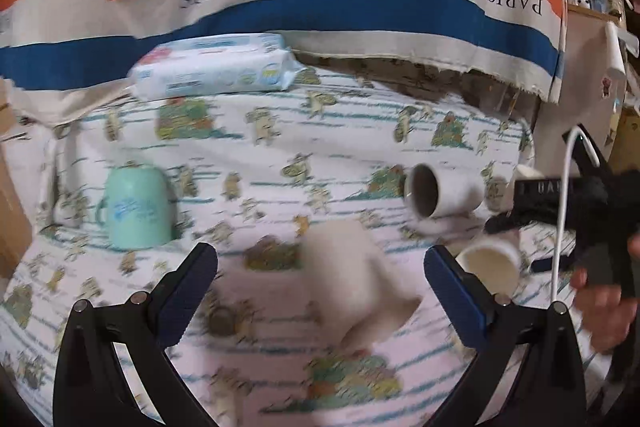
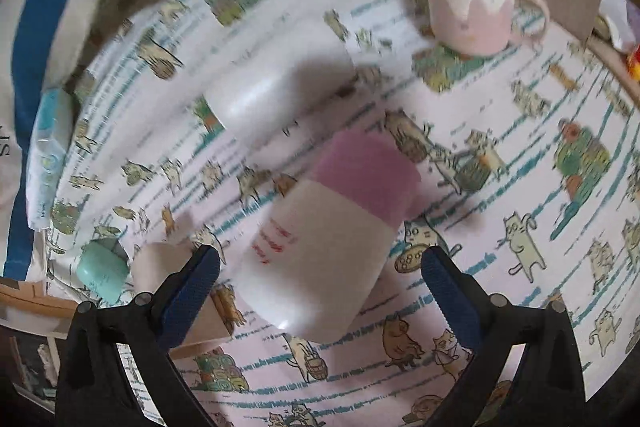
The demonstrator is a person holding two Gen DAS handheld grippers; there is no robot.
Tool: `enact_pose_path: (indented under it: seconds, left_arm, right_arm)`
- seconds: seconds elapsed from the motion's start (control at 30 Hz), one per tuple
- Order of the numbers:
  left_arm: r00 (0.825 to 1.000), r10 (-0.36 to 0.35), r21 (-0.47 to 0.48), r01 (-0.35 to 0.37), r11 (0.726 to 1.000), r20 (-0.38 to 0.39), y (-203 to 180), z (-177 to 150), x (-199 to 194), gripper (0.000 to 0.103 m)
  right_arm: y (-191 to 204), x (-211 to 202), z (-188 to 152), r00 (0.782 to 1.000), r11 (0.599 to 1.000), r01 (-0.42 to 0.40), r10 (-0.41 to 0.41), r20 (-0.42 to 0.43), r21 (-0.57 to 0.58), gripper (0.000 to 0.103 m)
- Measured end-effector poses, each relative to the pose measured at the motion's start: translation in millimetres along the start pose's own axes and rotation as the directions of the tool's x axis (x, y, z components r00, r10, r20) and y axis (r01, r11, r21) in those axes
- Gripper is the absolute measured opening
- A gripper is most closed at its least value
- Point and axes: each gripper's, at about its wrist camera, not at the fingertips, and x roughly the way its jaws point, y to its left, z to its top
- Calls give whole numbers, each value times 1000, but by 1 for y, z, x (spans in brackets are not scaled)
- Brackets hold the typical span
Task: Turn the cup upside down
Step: 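Move the right tool toward the white cup with pink base lying sideways, then close the right tool on the white cup and lift it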
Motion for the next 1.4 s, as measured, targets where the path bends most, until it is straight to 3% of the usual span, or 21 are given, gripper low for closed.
enact_pose_path:
  seconds: [0.2,0.3,0.47,0.53,0.57,0.6,0.83,1.03,1.27,1.4]
  left_arm:
    - [995,91,42,-93,995,38,19,-36,-25,103]
    - [994,91,28,-92,995,56,28,-44,-28,103]
    - [997,70,-17,-70,997,17,34,-45,-23,103]
    - [997,78,-24,-77,997,3,35,-45,-20,103]
    - [997,75,-27,-75,997,-8,36,-45,-18,103]
    - [997,71,-31,-72,997,-24,37,-45,-16,103]
    - [997,66,-73,-70,995,-48,46,-47,-12,103]
    - [997,69,-56,-71,996,-35,43,-47,-15,103]
    - [997,70,-41,-71,997,-29,41,-46,-17,103]
    - [997,71,-53,-72,996,-21,44,-46,-18,103]
  right_arm:
    - [-4,19,8,998,998,8,-5,-60,56,102]
    - [2,27,10,997,998,41,-38,-72,51,102]
    - [4,42,8,992,996,46,-37,-122,71,102]
    - [6,48,7,991,997,34,-25,-134,64,98]
    - [7,50,6,990,998,20,-12,-137,53,90]
    - [11,51,5,990,999,12,-8,-142,31,84]
    - [25,45,-12,992,991,-9,-8,-127,-135,83]
    - [47,-1,-45,1000,938,4,1,14,-348,79]
    - [60,-23,-83,998,879,-55,38,-44,-474,79]
    - [56,-23,-104,996,875,-77,42,-83,-478,79]
